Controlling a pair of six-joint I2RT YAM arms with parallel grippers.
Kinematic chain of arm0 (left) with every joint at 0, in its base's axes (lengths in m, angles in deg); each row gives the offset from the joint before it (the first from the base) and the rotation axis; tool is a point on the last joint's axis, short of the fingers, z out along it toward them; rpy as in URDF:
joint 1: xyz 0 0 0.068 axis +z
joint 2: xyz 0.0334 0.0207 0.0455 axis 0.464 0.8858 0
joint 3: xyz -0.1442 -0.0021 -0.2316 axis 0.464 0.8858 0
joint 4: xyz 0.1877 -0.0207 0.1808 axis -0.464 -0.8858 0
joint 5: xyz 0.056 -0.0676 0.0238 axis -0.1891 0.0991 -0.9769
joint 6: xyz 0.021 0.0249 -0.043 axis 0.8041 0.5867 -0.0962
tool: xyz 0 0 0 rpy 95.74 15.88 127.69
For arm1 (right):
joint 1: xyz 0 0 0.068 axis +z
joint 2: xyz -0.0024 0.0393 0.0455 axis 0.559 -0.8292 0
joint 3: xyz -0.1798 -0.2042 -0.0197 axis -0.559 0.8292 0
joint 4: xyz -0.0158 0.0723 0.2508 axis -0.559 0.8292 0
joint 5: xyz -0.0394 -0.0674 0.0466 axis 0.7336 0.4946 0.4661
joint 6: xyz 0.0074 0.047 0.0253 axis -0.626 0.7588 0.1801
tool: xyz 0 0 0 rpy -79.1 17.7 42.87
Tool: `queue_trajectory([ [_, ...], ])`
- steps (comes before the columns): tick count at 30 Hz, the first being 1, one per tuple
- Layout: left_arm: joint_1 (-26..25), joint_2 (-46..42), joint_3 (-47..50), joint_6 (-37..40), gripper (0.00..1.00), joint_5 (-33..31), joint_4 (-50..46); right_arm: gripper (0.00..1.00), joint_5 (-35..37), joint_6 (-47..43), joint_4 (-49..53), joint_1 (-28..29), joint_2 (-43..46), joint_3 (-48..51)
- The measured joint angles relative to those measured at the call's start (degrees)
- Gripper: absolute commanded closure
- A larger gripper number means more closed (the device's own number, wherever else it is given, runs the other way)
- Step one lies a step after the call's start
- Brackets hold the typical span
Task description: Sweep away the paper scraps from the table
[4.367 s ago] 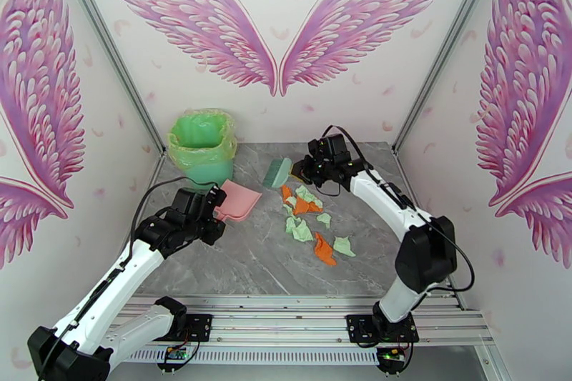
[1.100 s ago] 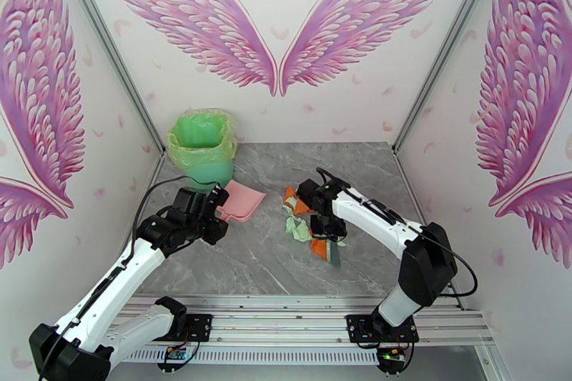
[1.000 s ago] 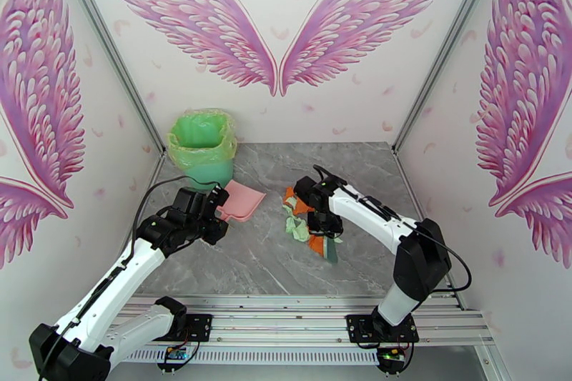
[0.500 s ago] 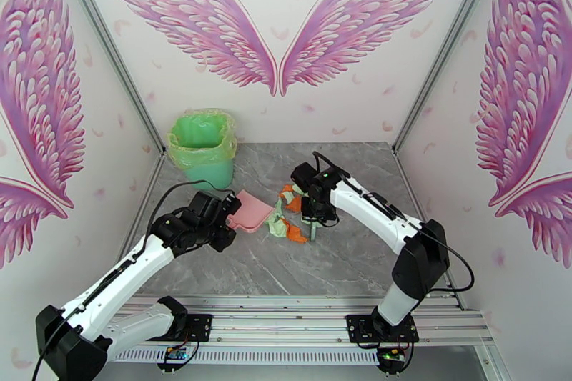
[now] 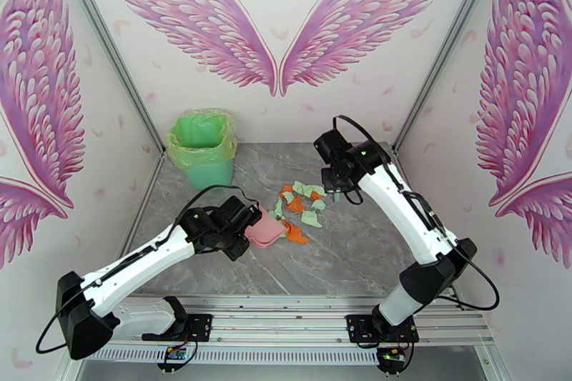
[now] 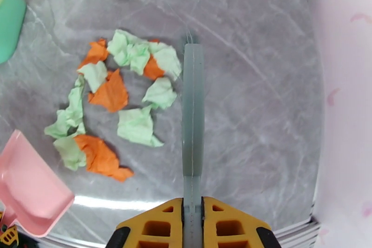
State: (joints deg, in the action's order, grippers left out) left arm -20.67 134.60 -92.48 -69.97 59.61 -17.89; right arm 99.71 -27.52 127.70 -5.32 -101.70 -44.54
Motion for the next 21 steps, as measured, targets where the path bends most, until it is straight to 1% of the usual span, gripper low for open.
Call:
queue_trajectory([
  [3, -2.2, 0.0, 0.0, -3.7, 1.00, 0.1, -0.3, 1.00, 1.1, -7.2, -3.2, -0.8, -5.2, -1.9],
  [9, -7.5, -0.9, 2.5, -11.9, 1.00, -0.1, 0.0, 1.00, 1.7, -17.9, -6.5, -4.2, -18.9, -13.5],
  [13, -10.4, -1.4, 6.5, -16.9, 1.00, -0.4, 0.5, 1.00, 5.3, -24.4, -7.4, -6.2, -26.3, -20.6],
  [16, -11.3, -1.4, 9.6, -20.1, 1.00, -0.7, 1.0, 1.00, 7.3, -28.5, -8.0, -6.4, -29.3, -21.6],
  [21, -11.5, -1.4, 12.7, -23.1, 1.00, -0.7, 2.6, 1.00, 6.8, -33.3, -10.6, -6.3, -30.2, -18.9],
])
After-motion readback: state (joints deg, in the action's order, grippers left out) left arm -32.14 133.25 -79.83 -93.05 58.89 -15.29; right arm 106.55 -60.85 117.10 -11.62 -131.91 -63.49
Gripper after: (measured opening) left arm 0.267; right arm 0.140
